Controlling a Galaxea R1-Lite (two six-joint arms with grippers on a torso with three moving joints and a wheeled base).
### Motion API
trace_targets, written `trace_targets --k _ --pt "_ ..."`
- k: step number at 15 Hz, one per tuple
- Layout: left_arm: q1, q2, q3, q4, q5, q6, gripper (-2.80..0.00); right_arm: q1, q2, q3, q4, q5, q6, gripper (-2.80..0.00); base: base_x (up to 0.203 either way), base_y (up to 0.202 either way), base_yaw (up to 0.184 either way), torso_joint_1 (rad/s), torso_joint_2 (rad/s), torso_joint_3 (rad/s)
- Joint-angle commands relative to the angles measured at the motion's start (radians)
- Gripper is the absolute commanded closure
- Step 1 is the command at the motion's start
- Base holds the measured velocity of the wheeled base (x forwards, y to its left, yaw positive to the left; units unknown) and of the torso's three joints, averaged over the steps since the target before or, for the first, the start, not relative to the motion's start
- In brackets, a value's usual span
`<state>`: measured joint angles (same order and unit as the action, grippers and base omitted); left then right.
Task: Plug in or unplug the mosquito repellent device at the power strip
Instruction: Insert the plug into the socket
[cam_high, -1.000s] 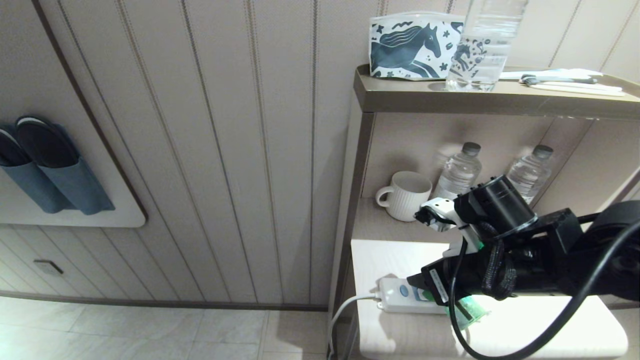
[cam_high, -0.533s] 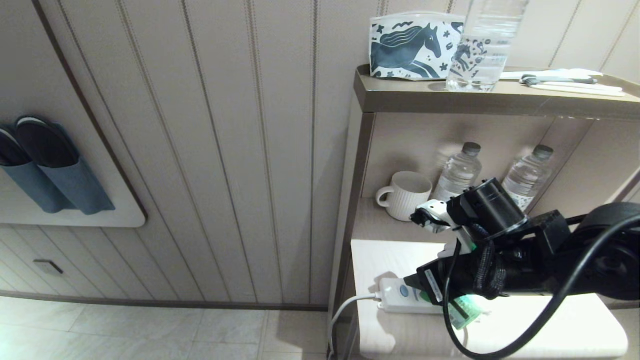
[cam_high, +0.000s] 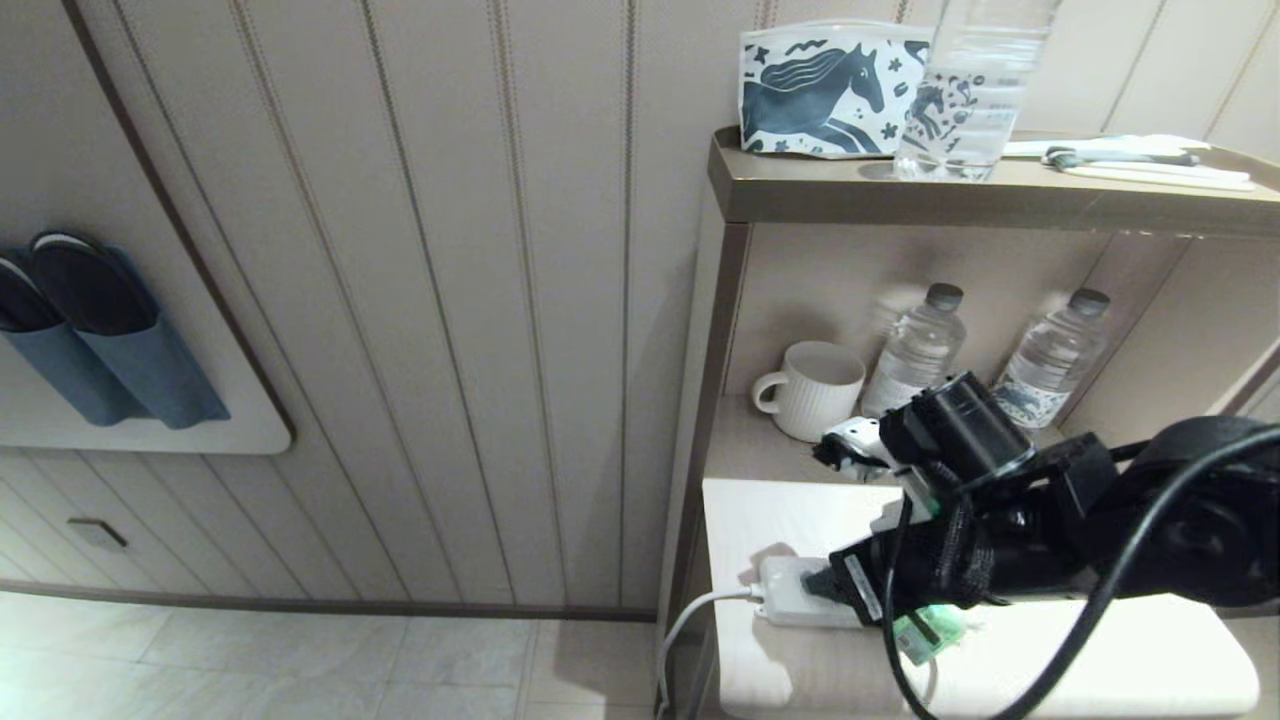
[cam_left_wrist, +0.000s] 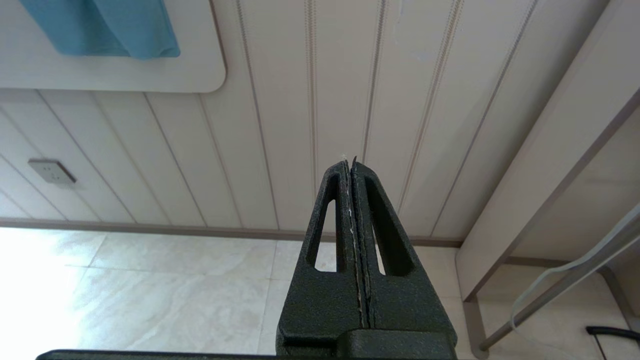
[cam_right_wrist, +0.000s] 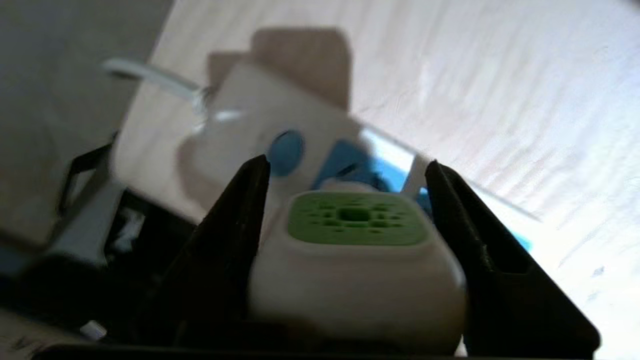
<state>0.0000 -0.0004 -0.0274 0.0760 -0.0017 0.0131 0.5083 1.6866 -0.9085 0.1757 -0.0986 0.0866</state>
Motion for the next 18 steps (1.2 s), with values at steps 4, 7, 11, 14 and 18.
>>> trace_targets --k 4,7,11,14,18 --pt "0.000 0.000 0.000 0.000 0.000 0.001 0.00 -0.002 -0.034 -0.020 -0.001 -0.007 0.001 -2.80 0.000 0.000 0.000 0.000 0.00 0.000" --pt "0.000 0.000 0.000 0.001 0.000 0.001 0.00 -0.004 -0.050 -0.041 0.004 -0.011 -0.001 -2.80 0.000 0.000 0.000 0.000 0.00 0.000" --pt "0.000 0.000 0.000 0.001 0.000 0.001 0.00 -0.002 -0.090 -0.080 0.025 -0.018 -0.004 -2.80 0.000 0.000 0.000 0.000 0.00 0.000" --pt "0.000 0.000 0.000 0.001 0.000 0.001 0.00 0.001 -0.119 -0.115 0.091 -0.024 -0.004 -2.80 0.000 0.000 0.000 0.000 0.00 0.000" --pt "0.000 0.000 0.000 0.001 0.000 0.002 0.00 0.002 -0.111 -0.219 0.287 -0.044 -0.003 -2.80 0.000 0.000 0.000 0.000 0.00 0.000"
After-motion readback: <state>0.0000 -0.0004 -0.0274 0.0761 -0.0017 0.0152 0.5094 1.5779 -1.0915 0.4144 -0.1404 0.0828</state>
